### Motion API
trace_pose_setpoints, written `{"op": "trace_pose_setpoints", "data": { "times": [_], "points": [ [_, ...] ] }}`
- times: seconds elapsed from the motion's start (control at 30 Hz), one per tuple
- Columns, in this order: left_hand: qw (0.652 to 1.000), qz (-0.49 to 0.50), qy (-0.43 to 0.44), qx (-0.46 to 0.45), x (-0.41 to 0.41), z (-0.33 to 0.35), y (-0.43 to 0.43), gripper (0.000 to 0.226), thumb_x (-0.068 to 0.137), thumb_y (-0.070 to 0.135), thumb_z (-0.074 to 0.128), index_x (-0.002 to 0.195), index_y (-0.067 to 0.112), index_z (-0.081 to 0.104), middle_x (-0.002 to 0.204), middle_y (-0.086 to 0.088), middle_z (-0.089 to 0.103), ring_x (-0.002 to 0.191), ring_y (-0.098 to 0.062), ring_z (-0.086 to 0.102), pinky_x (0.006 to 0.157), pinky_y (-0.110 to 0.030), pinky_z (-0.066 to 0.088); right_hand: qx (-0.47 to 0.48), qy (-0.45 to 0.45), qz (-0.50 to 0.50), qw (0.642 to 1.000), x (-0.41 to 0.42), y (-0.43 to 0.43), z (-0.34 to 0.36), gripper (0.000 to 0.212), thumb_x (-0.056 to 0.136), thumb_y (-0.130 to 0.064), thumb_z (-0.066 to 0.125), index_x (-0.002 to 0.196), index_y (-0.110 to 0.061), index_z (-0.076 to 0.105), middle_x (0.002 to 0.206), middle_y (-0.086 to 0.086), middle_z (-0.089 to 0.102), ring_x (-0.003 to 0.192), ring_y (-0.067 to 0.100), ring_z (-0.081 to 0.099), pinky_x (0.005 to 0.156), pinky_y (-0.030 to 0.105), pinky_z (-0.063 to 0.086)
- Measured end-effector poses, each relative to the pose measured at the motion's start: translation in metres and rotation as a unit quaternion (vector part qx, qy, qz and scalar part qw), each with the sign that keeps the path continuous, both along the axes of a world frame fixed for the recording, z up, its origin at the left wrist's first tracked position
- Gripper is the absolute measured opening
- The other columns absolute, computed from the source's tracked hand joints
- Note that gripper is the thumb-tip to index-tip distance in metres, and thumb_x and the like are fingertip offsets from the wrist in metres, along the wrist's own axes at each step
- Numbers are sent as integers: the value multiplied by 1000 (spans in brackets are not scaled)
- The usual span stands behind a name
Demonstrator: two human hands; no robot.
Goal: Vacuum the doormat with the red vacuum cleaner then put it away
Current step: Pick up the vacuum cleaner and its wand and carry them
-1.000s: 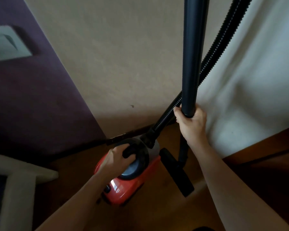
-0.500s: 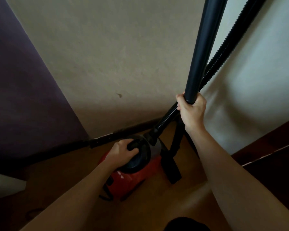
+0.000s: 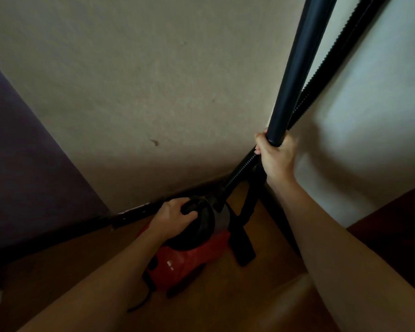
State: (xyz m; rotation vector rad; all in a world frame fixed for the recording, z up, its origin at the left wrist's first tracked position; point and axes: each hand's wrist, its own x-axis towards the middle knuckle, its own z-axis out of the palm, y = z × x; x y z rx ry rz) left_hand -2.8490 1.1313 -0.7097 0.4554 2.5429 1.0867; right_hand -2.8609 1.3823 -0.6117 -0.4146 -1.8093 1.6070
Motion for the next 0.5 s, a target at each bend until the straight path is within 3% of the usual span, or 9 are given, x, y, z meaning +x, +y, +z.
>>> {"op": "trace_pose_setpoints", "data": {
  "times": [0.13,0.23,0.3,0.5],
  "points": [
    [1000,-10,18,-8,-9,-7,5,12,93,29,63,97,20,68,80,0,70,68,-14,68,64,-40,59,8,8,6,1000,-7,6,-4,27,84,4,67,70,-17,57,54,-7,54,49,12,51,53,25,46],
    [1000,-9,20,-18,-12,-13,6,11,92,32,64,100,24,66,84,2,70,72,-13,68,66,-39,59,15,16,6,1000,-11,8,-10,12,80,-1,68,74,0,57,60,8,51,54,22,50,53,30,44],
    [1000,-7,20,-20,-13,-13,7,7,91,34,64,97,31,64,85,3,69,73,-12,68,67,-38,59,24,11,6,1000,-12,9,-12,19,78,-7,69,79,8,56,64,16,50,56,24,50,55,33,43],
    [999,20,23,-13,-8,-11,8,11,88,34,66,86,24,67,73,3,67,63,-10,65,64,-41,59,39,-21,-7,999,-11,8,-19,17,81,-13,72,82,0,62,69,15,56,62,26,57,59,31,48]
  ]
}}
